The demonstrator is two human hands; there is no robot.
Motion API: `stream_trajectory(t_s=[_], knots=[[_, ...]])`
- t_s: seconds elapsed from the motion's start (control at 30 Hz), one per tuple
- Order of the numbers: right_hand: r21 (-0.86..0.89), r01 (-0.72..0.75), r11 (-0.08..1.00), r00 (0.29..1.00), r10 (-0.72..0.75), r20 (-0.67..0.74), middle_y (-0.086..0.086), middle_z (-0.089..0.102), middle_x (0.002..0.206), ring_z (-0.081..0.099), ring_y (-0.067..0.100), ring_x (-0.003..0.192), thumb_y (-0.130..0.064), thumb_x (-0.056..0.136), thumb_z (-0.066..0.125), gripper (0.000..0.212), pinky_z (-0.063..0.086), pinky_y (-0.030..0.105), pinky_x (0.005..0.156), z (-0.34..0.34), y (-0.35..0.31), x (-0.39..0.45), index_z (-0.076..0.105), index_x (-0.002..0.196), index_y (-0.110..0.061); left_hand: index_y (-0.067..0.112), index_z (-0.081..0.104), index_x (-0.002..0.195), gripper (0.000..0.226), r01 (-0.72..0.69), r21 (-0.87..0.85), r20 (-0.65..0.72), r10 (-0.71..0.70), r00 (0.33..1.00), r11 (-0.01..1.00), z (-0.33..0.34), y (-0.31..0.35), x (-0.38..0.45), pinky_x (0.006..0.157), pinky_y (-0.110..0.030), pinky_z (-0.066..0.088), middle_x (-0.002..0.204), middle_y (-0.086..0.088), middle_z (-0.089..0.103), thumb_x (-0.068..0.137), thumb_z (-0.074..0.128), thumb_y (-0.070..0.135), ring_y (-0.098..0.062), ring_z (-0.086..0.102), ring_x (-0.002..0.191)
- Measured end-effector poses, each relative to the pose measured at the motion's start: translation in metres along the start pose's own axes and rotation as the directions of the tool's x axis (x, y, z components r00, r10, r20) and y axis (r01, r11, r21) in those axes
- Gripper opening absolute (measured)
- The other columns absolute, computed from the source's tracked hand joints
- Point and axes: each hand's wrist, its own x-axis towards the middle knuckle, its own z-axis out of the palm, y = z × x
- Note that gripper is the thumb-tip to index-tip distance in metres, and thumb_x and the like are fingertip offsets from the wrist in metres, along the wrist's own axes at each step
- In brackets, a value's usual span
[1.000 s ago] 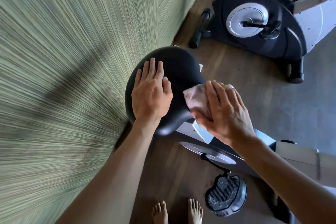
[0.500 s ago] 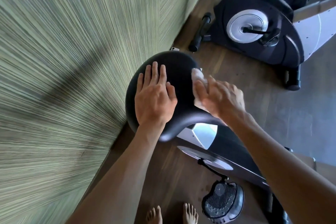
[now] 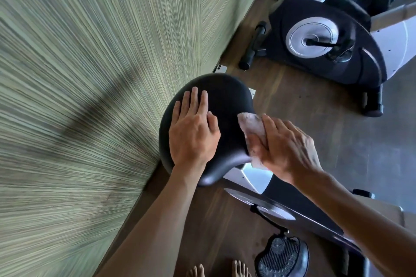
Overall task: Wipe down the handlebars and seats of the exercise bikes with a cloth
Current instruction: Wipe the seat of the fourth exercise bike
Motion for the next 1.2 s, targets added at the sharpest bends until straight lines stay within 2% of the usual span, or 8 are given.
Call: stream_trajectory(t_s=[0.1, 0.23, 0.33, 0.47, 0.6, 0.7, 0.87, 1.2], knots=[[0.136, -0.087, 0.987, 0.994, 0.076, 0.08, 0.007, 0.057, 0.144, 0.051, 0.028, 0.135, -0.059, 0.103, 0.026, 0.063, 0.042, 0.042, 0.106, 0.001, -0.016, 0.042, 0.048, 0.142, -0.015, 0.014, 0.044, 0.155, 0.058, 0.003, -0.014, -0.019, -0.003, 1.0, 1.0, -0.001, -0.002, -0.001, 0.127, -0.039, 0.021, 0.162, -0.008, 0.039, 0.101, 0.028, 0.031, -0.02, 0.032, 0.153], [0.199, -0.041, 0.979, 0.994, 0.02, 0.105, 0.003, 0.013, 0.171, 0.015, 0.018, 0.157, -0.063, 0.103, 0.026, 0.077, 0.019, 0.037, 0.125, 0.013, -0.028, 0.077, 0.014, 0.163, -0.016, 0.016, 0.048, 0.152, 0.058, 0.014, -0.071, -0.036, -0.016, 0.999, 0.997, -0.002, -0.001, 0.002, 0.127, -0.037, 0.022, 0.16, -0.006, 0.042, 0.101, 0.027, 0.032, -0.018, 0.034, 0.151], [0.156, 0.197, 0.968, 0.979, -0.185, -0.091, 0.005, 0.026, 0.168, 0.025, 0.02, 0.154, -0.068, 0.099, 0.033, 0.081, 0.022, 0.038, 0.126, 0.018, -0.021, 0.047, 0.03, 0.16, -0.015, 0.016, 0.054, 0.148, 0.059, 0.018, -0.145, -0.074, -0.029, 0.997, 0.989, -0.003, -0.005, 0.001, 0.125, -0.037, 0.028, 0.157, -0.004, 0.047, 0.1, 0.024, 0.031, -0.017, 0.039, 0.149], [-0.025, 0.567, 0.824, 0.773, -0.542, -0.331, 0.01, 0.045, 0.157, 0.045, 0.025, 0.145, -0.056, 0.095, 0.064, 0.075, 0.037, 0.043, 0.119, 0.029, 0.017, -0.003, 0.049, 0.149, -0.006, 0.016, 0.056, 0.146, 0.054, 0.047, -0.214, -0.073, -0.064, 0.995, 0.976, -0.003, -0.008, 0.002, 0.125, -0.032, 0.025, 0.156, -0.001, 0.048, 0.102, 0.028, 0.027, -0.013, 0.039, 0.148], [-0.153, 0.573, 0.805, 0.729, -0.586, -0.355, 0.009, 0.045, 0.157, 0.047, 0.025, 0.143, -0.048, 0.095, 0.07, 0.071, 0.042, 0.045, 0.115, 0.034, 0.043, -0.016, 0.049, 0.149, -0.007, 0.017, 0.054, 0.148, 0.054, 0.071, -0.194, -0.051, -0.082, 0.995, 0.979, -0.002, -0.002, 0.001, 0.127, -0.031, 0.02, 0.159, -0.001, 0.045, 0.102, 0.028, 0.027, -0.013, 0.035, 0.15], [-0.197, 0.576, 0.793, 0.708, -0.605, -0.365, 0.015, 0.046, 0.155, 0.048, 0.03, 0.141, -0.053, 0.097, 0.065, 0.074, 0.042, 0.049, 0.114, 0.043, 0.015, -0.008, 0.05, 0.148, -0.003, 0.017, 0.053, 0.149, 0.054, 0.086, -0.206, -0.049, -0.098, 0.994, 0.975, -0.001, -0.004, 0.0, 0.127, -0.03, 0.019, 0.159, 0.0, 0.044, 0.103, 0.027, 0.029, -0.012, 0.033, 0.151], [-0.259, 0.671, 0.694, 0.643, -0.72, -0.261, 0.015, 0.037, 0.161, 0.037, 0.031, 0.149, -0.059, 0.098, 0.059, 0.082, 0.035, 0.049, 0.118, 0.046, 0.001, 0.004, 0.038, 0.155, -0.004, 0.018, 0.054, 0.149, 0.054, 0.085, -0.27, -0.024, -0.095, 0.995, 0.959, -0.005, -0.007, 0.001, 0.127, -0.03, 0.018, 0.16, 0.002, 0.043, 0.105, 0.026, 0.031, -0.009, 0.031, 0.151], [-0.219, 0.493, 0.842, 0.801, -0.537, -0.264, 0.015, 0.033, 0.164, 0.036, 0.032, 0.149, -0.044, 0.085, 0.081, 0.096, 0.034, 0.049, 0.12, 0.041, 0.086, -0.04, 0.032, 0.157, -0.004, 0.017, 0.046, 0.154, 0.048, 0.046, -0.238, 0.02, -0.043, 0.999, 0.97, -0.009, -0.003, -0.005, 0.128, -0.029, 0.01, 0.165, -0.001, 0.034, 0.11, 0.029, 0.027, -0.013, 0.024, 0.155]])
